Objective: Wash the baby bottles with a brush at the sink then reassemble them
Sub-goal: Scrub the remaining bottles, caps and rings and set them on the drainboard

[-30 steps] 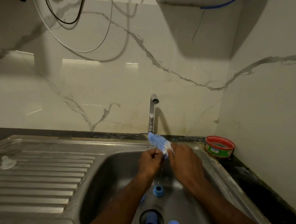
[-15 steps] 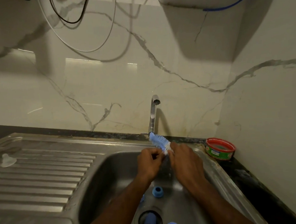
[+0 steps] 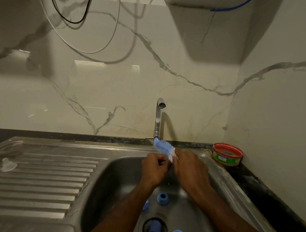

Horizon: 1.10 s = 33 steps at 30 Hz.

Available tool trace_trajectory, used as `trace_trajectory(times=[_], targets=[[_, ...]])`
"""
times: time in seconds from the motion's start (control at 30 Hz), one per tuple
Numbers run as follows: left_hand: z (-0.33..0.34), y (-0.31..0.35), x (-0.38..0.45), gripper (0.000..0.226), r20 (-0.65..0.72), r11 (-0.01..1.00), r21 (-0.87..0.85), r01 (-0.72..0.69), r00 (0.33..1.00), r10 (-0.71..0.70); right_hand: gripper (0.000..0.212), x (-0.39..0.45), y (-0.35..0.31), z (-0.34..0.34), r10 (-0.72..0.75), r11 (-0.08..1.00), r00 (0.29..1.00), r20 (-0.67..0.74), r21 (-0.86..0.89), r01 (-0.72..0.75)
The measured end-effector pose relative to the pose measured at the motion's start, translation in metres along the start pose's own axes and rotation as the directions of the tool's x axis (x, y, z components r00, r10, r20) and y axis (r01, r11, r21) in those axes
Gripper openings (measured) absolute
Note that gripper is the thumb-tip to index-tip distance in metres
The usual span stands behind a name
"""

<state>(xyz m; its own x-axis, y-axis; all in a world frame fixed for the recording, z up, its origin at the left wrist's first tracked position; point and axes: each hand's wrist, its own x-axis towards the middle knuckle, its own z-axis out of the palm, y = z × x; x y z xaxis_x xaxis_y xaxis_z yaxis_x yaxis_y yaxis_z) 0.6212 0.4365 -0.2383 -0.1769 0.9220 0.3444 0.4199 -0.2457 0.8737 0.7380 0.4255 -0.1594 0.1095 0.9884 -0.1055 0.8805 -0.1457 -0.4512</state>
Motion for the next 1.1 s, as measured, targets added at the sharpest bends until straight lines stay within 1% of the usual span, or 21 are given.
trace_trajectory(times=[0.07,0.13,0.17,0.23,0.27,0.33,0.4,0.47,0.53,0.57,0.6,0.63,0.67,0.73,0.77,0.8,0.87,0.9,0.97,1.03,1.1], targets=[[0.001,0.004,0.0,0.011,0.005,1.0,-0.006,0.02,1.0,-0.02,0.056,0.003,0.002,-0.001,-0.007,0.999,0.999,-0.031,-0.04,0.006],[-0.004,0.009,0.0,0.013,-0.061,0.991,-0.086,0.103,0.992,-0.109,0.054,-0.001,0.006,-0.002,-0.085,0.992,0.995,-0.047,-0.097,0.08],[-0.006,0.01,0.0,0.014,-0.113,0.96,-0.206,0.191,0.97,-0.217,0.055,-0.001,0.008,-0.002,-0.117,0.989,0.993,-0.032,-0.1,0.113],[-0.012,0.013,-0.002,0.016,-0.148,0.817,-0.47,0.336,0.882,-0.448,0.059,-0.003,0.008,-0.001,-0.105,0.988,0.994,0.028,-0.108,0.107],[-0.013,0.013,-0.002,0.016,-0.135,0.768,-0.53,0.361,0.858,-0.496,0.063,-0.004,0.008,0.001,-0.099,0.985,0.994,0.052,-0.138,0.105],[-0.013,0.014,-0.004,0.016,-0.072,0.743,-0.57,0.352,0.879,-0.472,0.059,-0.004,0.008,0.007,-0.157,0.967,0.987,0.023,-0.2,0.158],[-0.008,0.02,-0.007,0.018,0.05,0.719,-0.601,0.348,0.915,-0.4,0.044,-0.007,0.011,0.01,-0.278,0.939,0.955,-0.107,-0.237,0.248],[-0.002,0.025,-0.009,0.018,0.146,0.7,-0.607,0.376,0.919,-0.368,0.039,-0.012,0.015,0.007,-0.351,0.92,0.913,-0.209,-0.256,0.296],[0.0,0.025,-0.006,0.017,0.139,0.708,-0.594,0.381,0.916,-0.376,0.04,-0.015,0.017,0.005,-0.377,0.909,0.895,-0.238,-0.281,0.309],[-0.001,0.026,-0.004,0.016,0.123,0.689,-0.612,0.387,0.908,-0.401,0.042,-0.014,0.017,0.004,-0.381,0.909,0.896,-0.23,-0.273,0.317],[-0.003,0.024,-0.001,0.017,0.107,0.637,-0.66,0.4,0.888,-0.447,0.044,-0.015,0.019,0.003,-0.372,0.915,0.903,-0.217,-0.249,0.317],[-0.006,0.023,0.001,0.018,0.107,0.546,-0.732,0.408,0.86,-0.499,0.045,-0.017,0.019,0.003,-0.358,0.923,0.912,-0.202,-0.223,0.314],[-0.01,0.022,0.004,0.019,0.131,0.43,-0.81,0.4,0.837,-0.531,0.045,-0.018,0.019,0.003,-0.346,0.93,0.918,-0.191,-0.2,0.309],[-0.015,0.024,0.005,0.021,0.198,0.206,-0.912,0.355,0.819,-0.539,0.044,-0.017,0.022,0.006,-0.345,0.933,0.916,-0.205,-0.177,0.312],[-0.015,0.027,0.004,0.021,0.224,0.141,-0.927,0.348,0.814,-0.535,0.044,-0.016,0.021,0.007,-0.335,0.938,0.918,-0.215,-0.173,0.302],[-0.014,0.03,0.002,0.021,0.245,0.104,-0.932,0.348,0.813,-0.529,0.044,-0.015,0.021,0.009,-0.316,0.946,0.923,-0.22,-0.149,0.288],[-0.008,0.038,-0.003,0.022,0.291,0.088,-0.918,0.386,0.809,-0.51,0.044,-0.012,0.02,0.011,-0.281,0.959,0.935,-0.216,-0.094,0.267],[-0.005,0.041,-0.005,0.024,0.323,0.104,-0.899,0.425,0.804,-0.499,0.041,-0.011,0.019,0.011,-0.295,0.955,0.923,-0.249,-0.092,0.281],[0.0,0.043,-0.005,0.027,0.348,0.183,-0.858,0.48,0.805,-0.481,0.034,-0.015,0.019,0.008,-0.362,0.932,0.855,-0.37,-0.137,0.336],[-0.003,0.039,0.0,0.028,0.274,0.265,-0.857,0.443,0.826,-0.492,0.034,-0.019,0.023,0.006,-0.406,0.913,0.809,-0.426,-0.141,0.384],[-0.013,0.031,0.007,0.027,0.16,0.336,-0.866,0.37,0.842,-0.515,0.034,-0.02,0.027,0.008,-0.436,0.898,0.799,-0.414,-0.143,0.416]])
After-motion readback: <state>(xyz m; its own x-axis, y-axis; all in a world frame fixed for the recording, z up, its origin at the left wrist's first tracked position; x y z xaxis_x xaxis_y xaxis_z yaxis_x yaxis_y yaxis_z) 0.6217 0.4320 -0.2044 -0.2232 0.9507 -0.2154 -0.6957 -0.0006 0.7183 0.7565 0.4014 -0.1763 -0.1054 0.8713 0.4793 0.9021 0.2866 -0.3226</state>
